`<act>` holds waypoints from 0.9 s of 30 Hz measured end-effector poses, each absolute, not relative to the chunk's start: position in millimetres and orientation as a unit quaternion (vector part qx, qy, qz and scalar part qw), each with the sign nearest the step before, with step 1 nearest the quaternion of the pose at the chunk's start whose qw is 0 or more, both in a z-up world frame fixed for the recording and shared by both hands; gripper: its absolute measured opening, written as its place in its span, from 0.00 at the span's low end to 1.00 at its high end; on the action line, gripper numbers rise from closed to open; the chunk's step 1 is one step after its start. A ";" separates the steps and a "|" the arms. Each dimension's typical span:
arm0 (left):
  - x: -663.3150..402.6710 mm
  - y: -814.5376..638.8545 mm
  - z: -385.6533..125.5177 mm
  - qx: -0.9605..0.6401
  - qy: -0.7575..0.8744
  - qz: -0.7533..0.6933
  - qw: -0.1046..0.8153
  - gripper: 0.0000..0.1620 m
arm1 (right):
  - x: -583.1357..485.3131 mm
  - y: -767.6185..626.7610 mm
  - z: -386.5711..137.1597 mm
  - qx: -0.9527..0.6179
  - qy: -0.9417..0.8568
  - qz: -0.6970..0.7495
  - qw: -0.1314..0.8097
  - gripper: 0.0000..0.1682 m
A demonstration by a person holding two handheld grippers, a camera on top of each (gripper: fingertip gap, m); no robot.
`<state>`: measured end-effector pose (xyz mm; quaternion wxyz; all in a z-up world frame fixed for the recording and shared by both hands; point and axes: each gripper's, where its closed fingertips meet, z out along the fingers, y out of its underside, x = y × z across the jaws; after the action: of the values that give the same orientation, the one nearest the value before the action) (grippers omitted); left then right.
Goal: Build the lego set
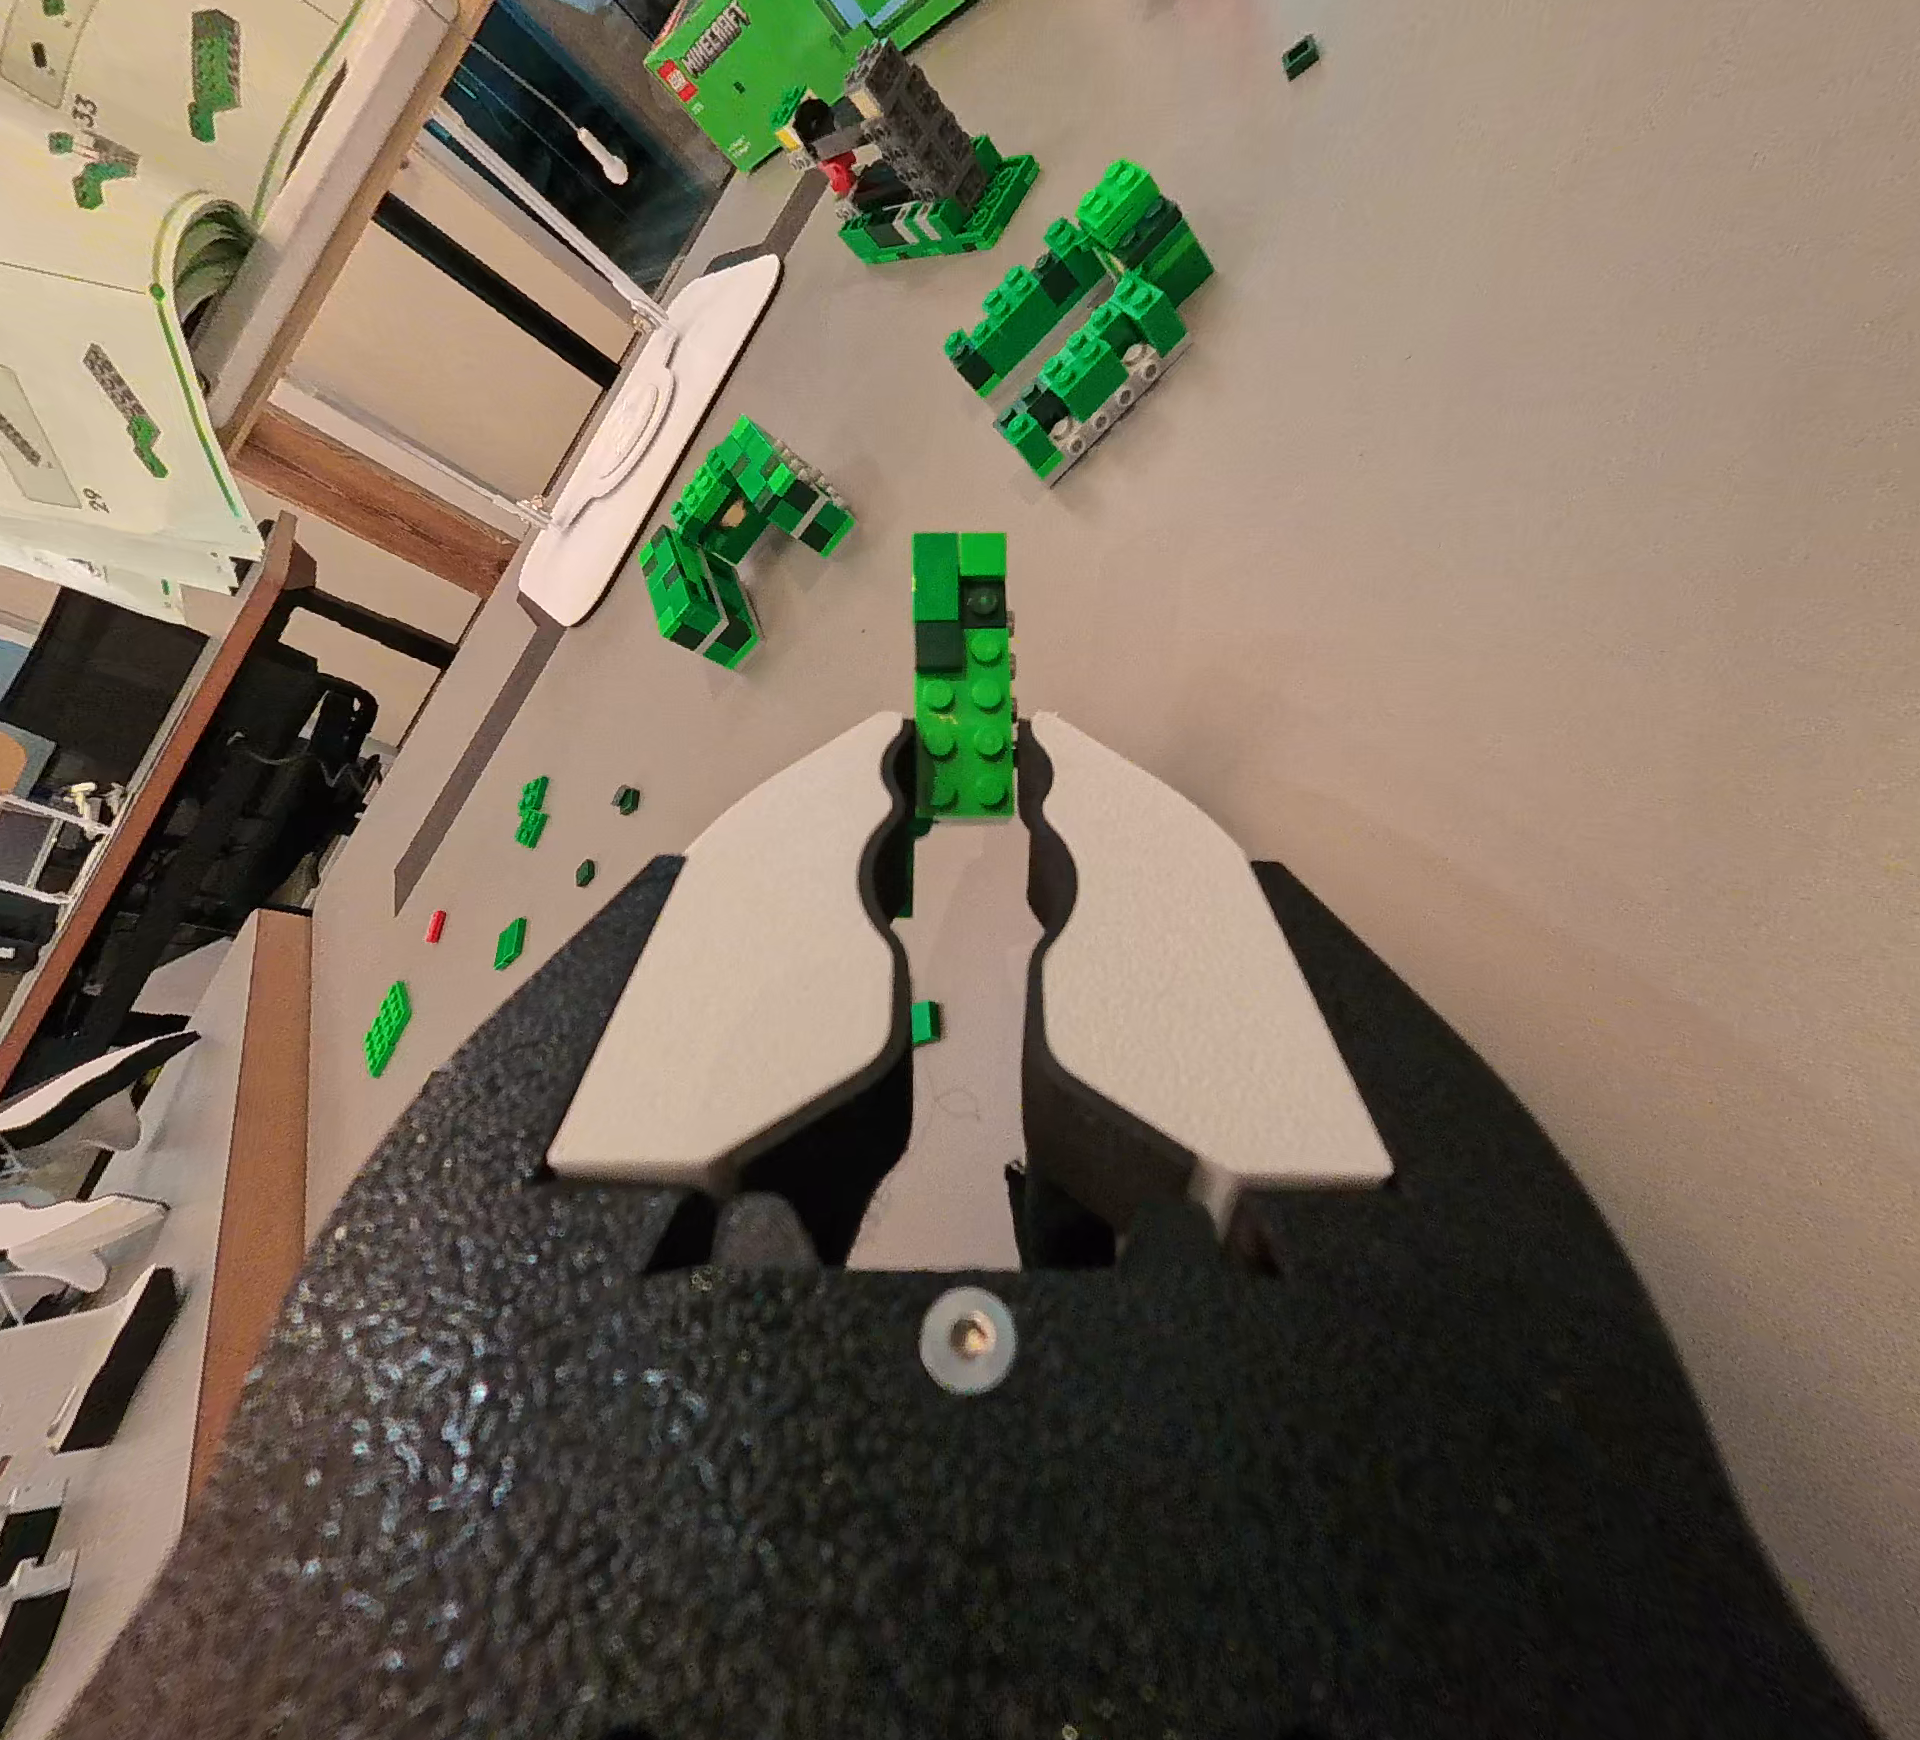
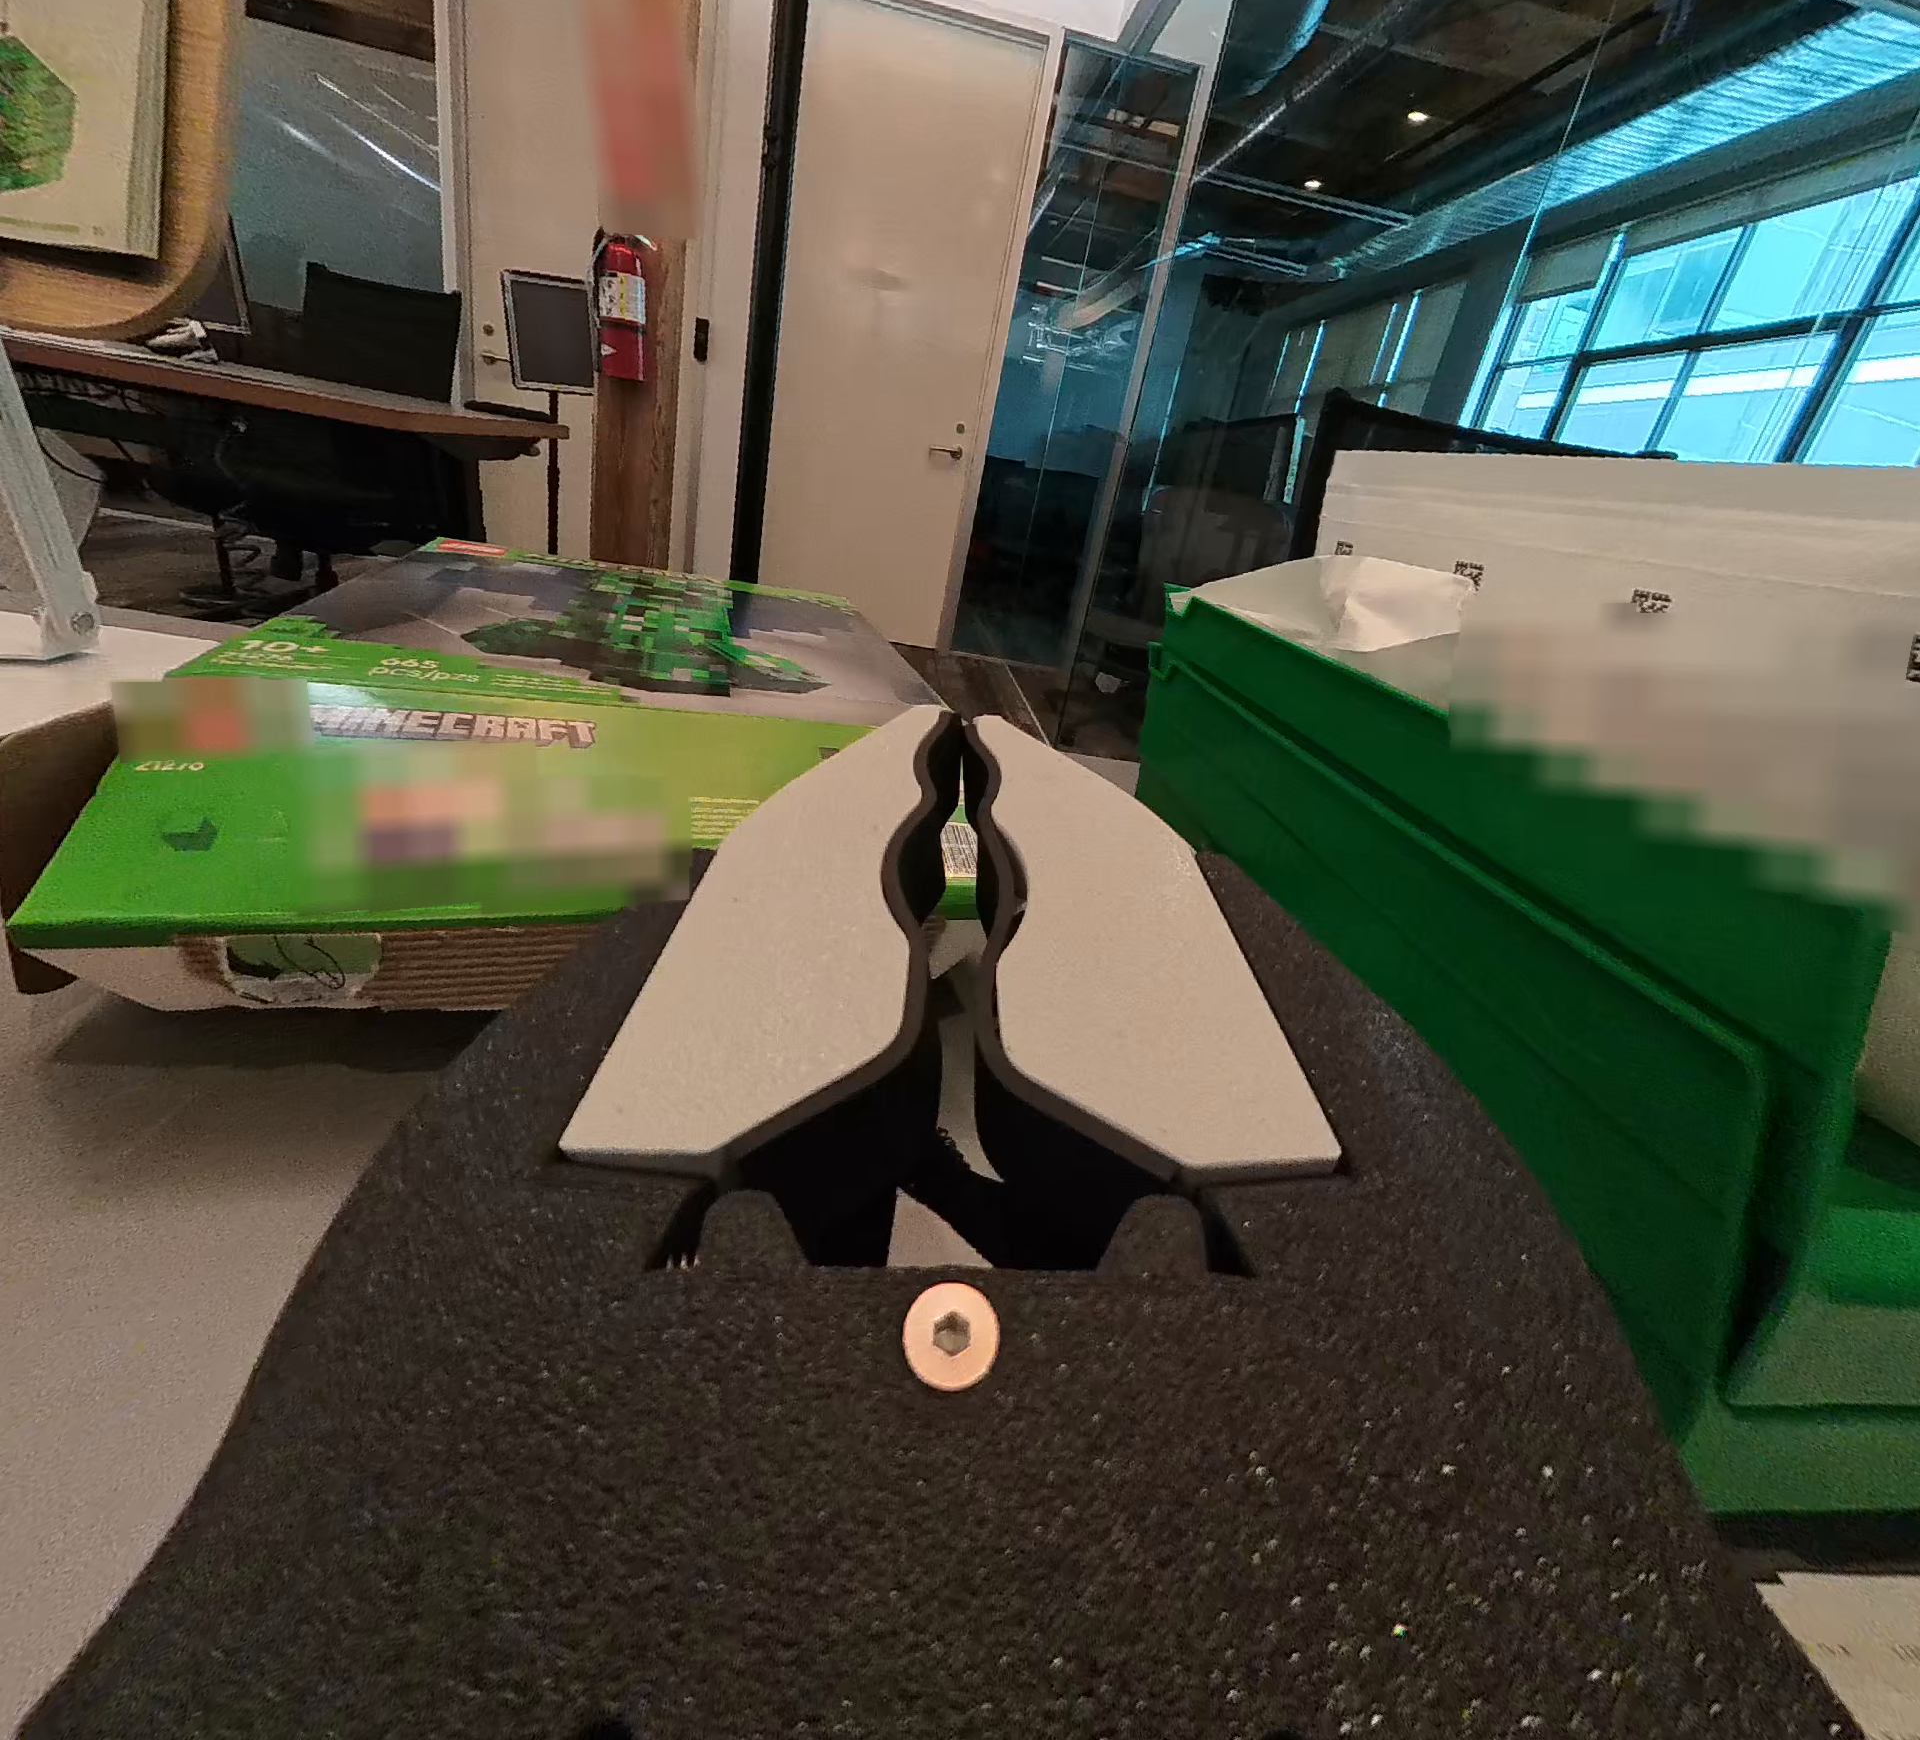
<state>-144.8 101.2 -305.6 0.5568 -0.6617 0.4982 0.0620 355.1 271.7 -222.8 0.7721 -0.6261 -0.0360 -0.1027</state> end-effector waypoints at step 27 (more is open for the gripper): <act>-144.7 101.0 -306.6 -0.662 0.500 0.063 0.554 0.11 | 353.3 271.6 -222.3 -0.625 -0.044 -0.109 0.772 0.00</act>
<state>-144.7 101.0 -306.6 0.5543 -0.6624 0.5001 0.0627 353.3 271.6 -222.3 0.7720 -0.6245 -0.0441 -0.1094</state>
